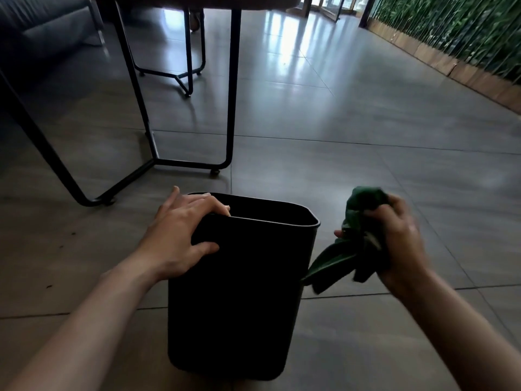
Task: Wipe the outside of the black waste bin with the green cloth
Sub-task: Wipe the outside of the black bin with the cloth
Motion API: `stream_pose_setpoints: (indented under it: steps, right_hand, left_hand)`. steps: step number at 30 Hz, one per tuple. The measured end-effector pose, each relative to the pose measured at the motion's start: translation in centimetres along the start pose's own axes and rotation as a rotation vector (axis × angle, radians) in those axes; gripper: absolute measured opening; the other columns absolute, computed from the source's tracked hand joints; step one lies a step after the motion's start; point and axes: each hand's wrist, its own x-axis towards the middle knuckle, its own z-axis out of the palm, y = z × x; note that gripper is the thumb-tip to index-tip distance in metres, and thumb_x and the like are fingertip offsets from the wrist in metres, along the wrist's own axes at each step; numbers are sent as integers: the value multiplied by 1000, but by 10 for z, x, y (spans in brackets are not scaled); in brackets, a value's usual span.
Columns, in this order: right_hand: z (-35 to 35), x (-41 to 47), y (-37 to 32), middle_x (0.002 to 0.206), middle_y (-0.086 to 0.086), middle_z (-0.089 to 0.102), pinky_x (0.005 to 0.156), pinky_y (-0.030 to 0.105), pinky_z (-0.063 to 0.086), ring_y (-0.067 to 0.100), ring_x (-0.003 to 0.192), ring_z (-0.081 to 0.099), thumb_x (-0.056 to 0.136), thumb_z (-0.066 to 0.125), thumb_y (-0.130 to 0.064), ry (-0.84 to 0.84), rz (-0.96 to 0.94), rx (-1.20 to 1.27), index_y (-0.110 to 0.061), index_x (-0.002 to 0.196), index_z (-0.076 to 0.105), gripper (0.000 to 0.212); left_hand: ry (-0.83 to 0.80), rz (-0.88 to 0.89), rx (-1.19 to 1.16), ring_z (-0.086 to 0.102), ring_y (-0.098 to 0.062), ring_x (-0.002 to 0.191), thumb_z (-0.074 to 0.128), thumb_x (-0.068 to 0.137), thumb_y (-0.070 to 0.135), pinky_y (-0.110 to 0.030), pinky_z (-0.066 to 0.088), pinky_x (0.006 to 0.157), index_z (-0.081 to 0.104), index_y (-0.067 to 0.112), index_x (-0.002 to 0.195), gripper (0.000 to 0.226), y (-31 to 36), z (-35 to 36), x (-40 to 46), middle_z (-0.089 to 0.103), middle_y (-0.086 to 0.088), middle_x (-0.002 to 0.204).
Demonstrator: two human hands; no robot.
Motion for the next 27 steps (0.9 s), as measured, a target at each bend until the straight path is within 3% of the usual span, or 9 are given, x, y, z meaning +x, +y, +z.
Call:
stream_pose_setpoints:
  steps: [2,4,7,9,11,13,19,24,27]
  right_hand:
    - [-14,16,-13,112,23,59,75,58,62,38,81,68,87,68,-31,-130,179,112,-8,135,54,55]
    - [-15,21,-14,115,23,63,71,51,61,33,79,71,81,80,-49,-165,241,-19,-12,132,57,68]
    - [-5,24,3,106,23,69,72,50,64,35,84,74,80,91,-25,-210,101,-588,-23,106,66,36]
    - [1,26,15,111,7,64,85,49,63,29,97,71,82,84,-6,-368,-55,-918,-35,111,69,44]
    - [5,25,19,117,-6,56,96,26,55,13,104,64,84,78,-6,-575,-185,-1039,-57,125,63,67]
    - [7,24,18,118,-12,53,93,8,44,2,109,59,88,74,-8,-685,-276,-1065,-66,121,61,69]
    - [17,16,8,124,-15,54,95,48,54,18,110,63,94,74,-27,-700,-395,-1180,-51,114,62,33]
    - [25,-13,-22,115,-24,48,73,42,57,14,89,64,84,51,-66,-663,-497,-1317,-56,113,51,30]
    - [33,-28,-40,106,-21,49,63,34,49,12,79,57,80,39,-72,-620,-565,-1407,-55,111,52,38]
  left_hand:
    - [-12,-1,-32,36,2,136,85,66,17,-44,1,124,51,45,103,57,-2,-6,-3,55,36,124]
    - [-27,-8,-71,36,3,135,86,66,13,-43,-1,124,53,41,100,55,-5,-12,-8,55,35,124]
    - [-50,-10,-124,35,2,137,86,65,7,-43,-2,124,56,36,98,53,-7,-19,-14,58,30,126]
    - [-66,-12,-144,34,3,138,86,65,4,-43,-2,124,56,36,97,53,-9,-24,-19,60,28,127]
    - [-74,-25,-163,32,3,139,86,65,3,-44,-2,124,57,34,95,51,-13,-28,-24,61,27,127]
    - [-83,-40,-178,29,3,142,86,67,4,-45,-2,124,58,32,94,48,-18,-32,-29,61,26,128]
    - [-51,-79,-170,25,-4,146,85,64,-2,-48,2,124,59,33,95,53,-27,-39,-35,53,26,137]
    - [13,-104,-78,29,-10,146,86,69,12,-48,11,123,58,41,94,47,-34,-37,-35,48,19,145]
    - [39,-162,-53,27,-11,146,82,77,24,-39,15,120,57,42,98,37,-29,-30,-29,45,14,149]
